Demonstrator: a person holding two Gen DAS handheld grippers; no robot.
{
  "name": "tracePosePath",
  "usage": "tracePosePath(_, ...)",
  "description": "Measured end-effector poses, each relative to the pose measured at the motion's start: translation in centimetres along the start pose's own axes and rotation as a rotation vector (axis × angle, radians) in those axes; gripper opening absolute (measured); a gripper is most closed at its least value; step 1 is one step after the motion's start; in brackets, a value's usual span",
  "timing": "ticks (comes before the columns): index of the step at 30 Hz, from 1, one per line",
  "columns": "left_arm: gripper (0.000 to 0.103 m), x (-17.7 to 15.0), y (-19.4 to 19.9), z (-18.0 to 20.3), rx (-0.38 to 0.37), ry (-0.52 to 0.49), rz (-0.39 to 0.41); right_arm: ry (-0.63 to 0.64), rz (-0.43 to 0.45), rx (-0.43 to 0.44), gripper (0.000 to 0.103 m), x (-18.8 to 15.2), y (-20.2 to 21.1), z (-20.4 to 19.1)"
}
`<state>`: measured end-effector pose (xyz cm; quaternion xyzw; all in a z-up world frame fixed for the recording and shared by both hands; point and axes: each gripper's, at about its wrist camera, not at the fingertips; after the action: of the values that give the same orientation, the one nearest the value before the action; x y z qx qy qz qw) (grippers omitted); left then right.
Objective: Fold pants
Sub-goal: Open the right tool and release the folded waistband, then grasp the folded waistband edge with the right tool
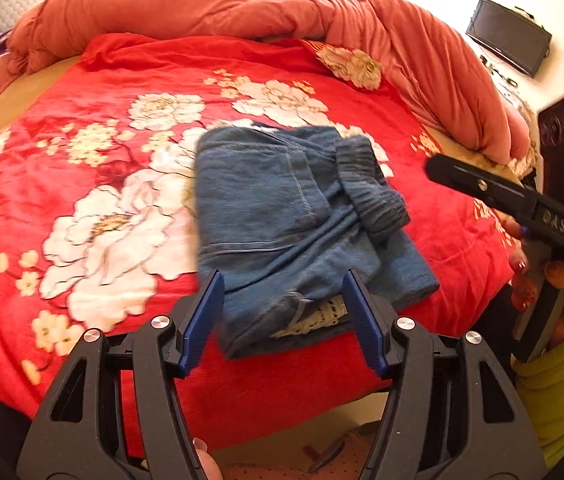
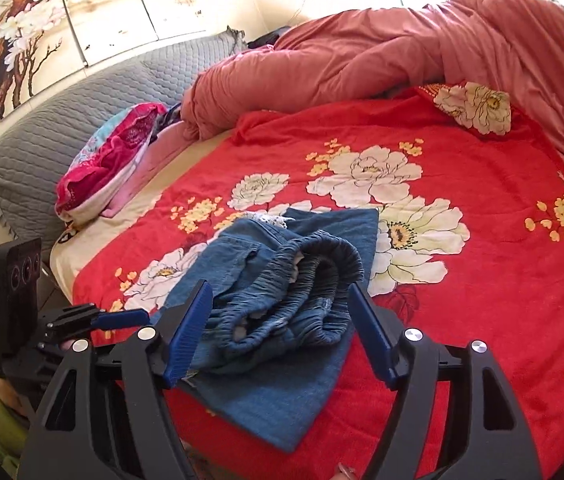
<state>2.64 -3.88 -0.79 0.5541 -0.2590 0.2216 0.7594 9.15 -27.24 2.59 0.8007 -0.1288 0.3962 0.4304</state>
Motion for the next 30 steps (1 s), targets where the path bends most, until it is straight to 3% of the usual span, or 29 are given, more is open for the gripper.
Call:
tracePosePath(4,0.058,0.5,1.4,-0.9,0.014,0.025,0.032,0.005,0.020,-0.001,0.072,0.1,1.0,-0.5)
tracePosePath(6,0.061,0.9,2.0,-1.2,0.027,0.030,0.046,0.004,0.029,-0.007,0.082,0.0,1.4,-0.6)
tracePosePath(13,0.070,1.8,3.1,-2.0,0.074,0.036,0.072,-0.004,0.051,-0.044,0.084,0.1,2.3,-0.4)
tracePosePath(15,0.073,2.0,3.0,-2.2,0.084,0.036,0.073,-0.012,0.049,-0.063,0.093,0.1,2.2,0.0)
tracePosePath(30,0.080,3.3,0.4,-2.5,0.102,0.025,0.044,-0.066,0.010,-0.149,0.095,-1.0,0.6,2.4)
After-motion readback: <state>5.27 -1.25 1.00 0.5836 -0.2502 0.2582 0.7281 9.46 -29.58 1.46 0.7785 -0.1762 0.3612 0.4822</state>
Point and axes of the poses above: each gripper's, at about its wrist camera, not at the fingertips, and y roughly against the way its jaws point, z to its right, x to its top, and after that the axes turned 1 degree about z, right-handed
